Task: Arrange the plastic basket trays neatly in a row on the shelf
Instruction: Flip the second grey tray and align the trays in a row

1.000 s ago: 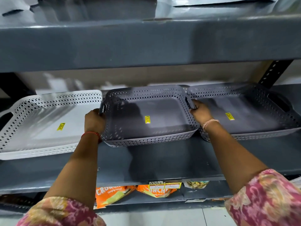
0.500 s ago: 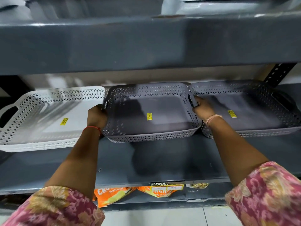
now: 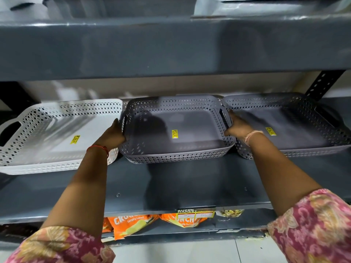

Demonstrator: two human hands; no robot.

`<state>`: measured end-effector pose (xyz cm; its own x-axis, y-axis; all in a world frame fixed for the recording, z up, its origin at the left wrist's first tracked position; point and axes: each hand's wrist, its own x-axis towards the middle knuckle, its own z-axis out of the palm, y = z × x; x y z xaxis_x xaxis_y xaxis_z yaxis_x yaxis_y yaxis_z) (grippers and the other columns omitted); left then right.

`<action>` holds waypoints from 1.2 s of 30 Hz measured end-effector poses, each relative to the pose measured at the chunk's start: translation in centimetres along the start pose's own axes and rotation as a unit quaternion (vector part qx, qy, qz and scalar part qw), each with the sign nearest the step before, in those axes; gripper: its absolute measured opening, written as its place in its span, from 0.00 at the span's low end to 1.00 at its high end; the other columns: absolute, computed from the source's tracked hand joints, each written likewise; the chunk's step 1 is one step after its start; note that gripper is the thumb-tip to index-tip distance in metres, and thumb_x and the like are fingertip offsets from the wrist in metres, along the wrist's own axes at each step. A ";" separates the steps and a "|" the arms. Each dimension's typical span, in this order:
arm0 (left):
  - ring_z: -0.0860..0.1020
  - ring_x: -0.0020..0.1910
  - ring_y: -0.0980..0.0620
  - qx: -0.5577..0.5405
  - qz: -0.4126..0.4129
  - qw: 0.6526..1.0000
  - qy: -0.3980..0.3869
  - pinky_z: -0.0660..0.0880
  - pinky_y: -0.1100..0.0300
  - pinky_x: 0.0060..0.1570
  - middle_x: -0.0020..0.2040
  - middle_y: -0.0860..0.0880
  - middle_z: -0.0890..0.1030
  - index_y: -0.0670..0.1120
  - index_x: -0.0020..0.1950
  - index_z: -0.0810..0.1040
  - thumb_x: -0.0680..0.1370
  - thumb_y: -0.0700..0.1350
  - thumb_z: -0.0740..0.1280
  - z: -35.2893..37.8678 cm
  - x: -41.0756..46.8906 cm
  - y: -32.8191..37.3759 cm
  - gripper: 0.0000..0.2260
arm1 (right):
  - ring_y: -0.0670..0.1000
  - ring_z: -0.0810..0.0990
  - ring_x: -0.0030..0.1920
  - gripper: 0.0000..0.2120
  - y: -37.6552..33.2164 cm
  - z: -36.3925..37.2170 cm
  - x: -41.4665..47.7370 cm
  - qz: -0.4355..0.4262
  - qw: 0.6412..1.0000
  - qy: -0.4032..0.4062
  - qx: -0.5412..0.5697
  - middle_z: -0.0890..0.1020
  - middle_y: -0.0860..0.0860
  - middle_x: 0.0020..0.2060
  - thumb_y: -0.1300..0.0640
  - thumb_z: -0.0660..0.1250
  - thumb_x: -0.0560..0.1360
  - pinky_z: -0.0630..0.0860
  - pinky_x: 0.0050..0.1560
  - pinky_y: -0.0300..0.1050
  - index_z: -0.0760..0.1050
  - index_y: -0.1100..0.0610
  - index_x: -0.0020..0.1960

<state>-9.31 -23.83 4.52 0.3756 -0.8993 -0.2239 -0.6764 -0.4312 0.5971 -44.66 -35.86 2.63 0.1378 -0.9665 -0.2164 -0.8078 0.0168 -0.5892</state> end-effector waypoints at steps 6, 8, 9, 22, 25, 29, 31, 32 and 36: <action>0.72 0.61 0.34 0.015 -0.006 1.000 -0.002 0.70 0.46 0.58 0.64 0.34 0.70 0.35 0.66 0.64 0.73 0.35 0.63 0.4 -0.9 -0.3 0.22 | 0.62 0.77 0.57 0.33 0.4 1.0 0.3 0.000 0.999 0.016 -0.047 0.78 0.62 0.57 0.72 0.65 0.68 0.76 0.56 0.50 0.58 0.63 0.71; 0.73 0.60 0.35 0.008 -0.001 1.000 0.002 0.69 0.50 0.54 0.64 0.33 0.71 0.34 0.66 0.64 0.73 0.36 0.63 0.6 -1.0 -0.3 0.22 | 0.60 0.79 0.53 0.32 0.9 1.2 1.1 -0.008 0.998 0.014 -0.053 0.79 0.60 0.55 0.72 0.64 0.68 0.78 0.52 0.49 0.61 0.62 0.70; 0.73 0.59 0.35 0.002 0.001 1.000 -0.001 0.69 0.51 0.51 0.63 0.33 0.72 0.34 0.65 0.64 0.72 0.37 0.63 0.7 -1.0 -0.3 0.23 | 0.59 0.80 0.50 0.33 1.3 1.3 1.6 -0.008 0.998 0.016 -0.057 0.80 0.60 0.54 0.71 0.64 0.68 0.79 0.52 0.50 0.61 0.61 0.71; 0.71 0.64 0.37 -0.005 0.041 0.999 -0.013 0.67 0.50 0.63 0.64 0.35 0.72 0.37 0.67 0.65 0.71 0.40 0.64 0.7 -4.0 -1.4 0.24 | 0.57 0.81 0.46 0.31 3.1 2.7 0.3 -0.022 0.999 0.041 -0.028 0.81 0.57 0.48 0.70 0.62 0.69 0.79 0.41 0.46 0.60 0.58 0.71; 0.73 0.60 0.38 -0.015 0.031 0.999 -0.023 0.70 0.48 0.58 0.61 0.35 0.74 0.37 0.64 0.65 0.66 0.40 0.63 0.3 -5.7 -0.9 0.27 | 0.55 0.79 0.46 0.34 2.3 2.3 -1.9 -0.015 0.999 0.042 -0.017 0.79 0.56 0.51 0.72 0.61 0.70 0.75 0.41 0.42 0.57 0.56 0.73; 0.72 0.60 0.41 -0.023 0.037 0.999 -0.025 0.66 0.55 0.52 0.61 0.37 0.73 0.37 0.65 0.64 0.71 0.39 0.65 0.7 -7.4 -1.1 0.24 | 0.57 0.78 0.50 0.39 1.8 2.0 -5.0 -0.021 0.999 0.035 0.011 0.77 0.61 0.59 0.75 0.57 0.69 0.79 0.51 0.49 0.51 0.53 0.75; 0.73 0.56 0.42 -0.030 0.036 0.999 -0.027 0.66 0.55 0.51 0.57 0.38 0.74 0.37 0.64 0.64 0.73 0.37 0.65 1.0 -7.9 -1.7 0.21 | 0.57 0.77 0.53 0.41 1.5 1.9 -6.9 -0.018 0.999 0.030 0.022 0.70 0.63 0.67 0.76 0.56 0.70 0.77 0.54 0.48 0.47 0.51 0.76; 0.72 0.54 0.44 -0.031 0.039 0.998 -0.026 0.66 0.55 0.50 0.54 0.40 0.73 0.38 0.62 0.64 0.72 0.38 0.65 1.0 -8.0 -1.8 0.20 | 0.57 0.77 0.53 0.41 1.3 1.7 -7.8 -0.016 0.999 0.032 0.023 0.67 0.62 0.70 0.76 0.55 0.70 0.75 0.53 0.46 0.45 0.51 0.76; 0.73 0.54 0.41 -0.017 0.040 0.999 -0.018 0.66 0.53 0.48 0.57 0.36 0.74 0.38 0.60 0.65 0.73 0.33 0.62 1.0 -8.6 -2.6 0.16 | 0.59 0.75 0.56 0.42 0.8 1.5 -10.5 -0.012 0.999 0.035 0.026 0.66 0.62 0.71 0.76 0.55 0.71 0.74 0.57 0.49 0.43 0.51 0.76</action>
<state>-11.41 -15.10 4.14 0.2967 -0.9334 -0.2019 -0.6814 -0.3550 0.6401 -45.88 -25.26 3.26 0.1142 -0.9825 -0.1474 -0.7737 0.0051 -0.6336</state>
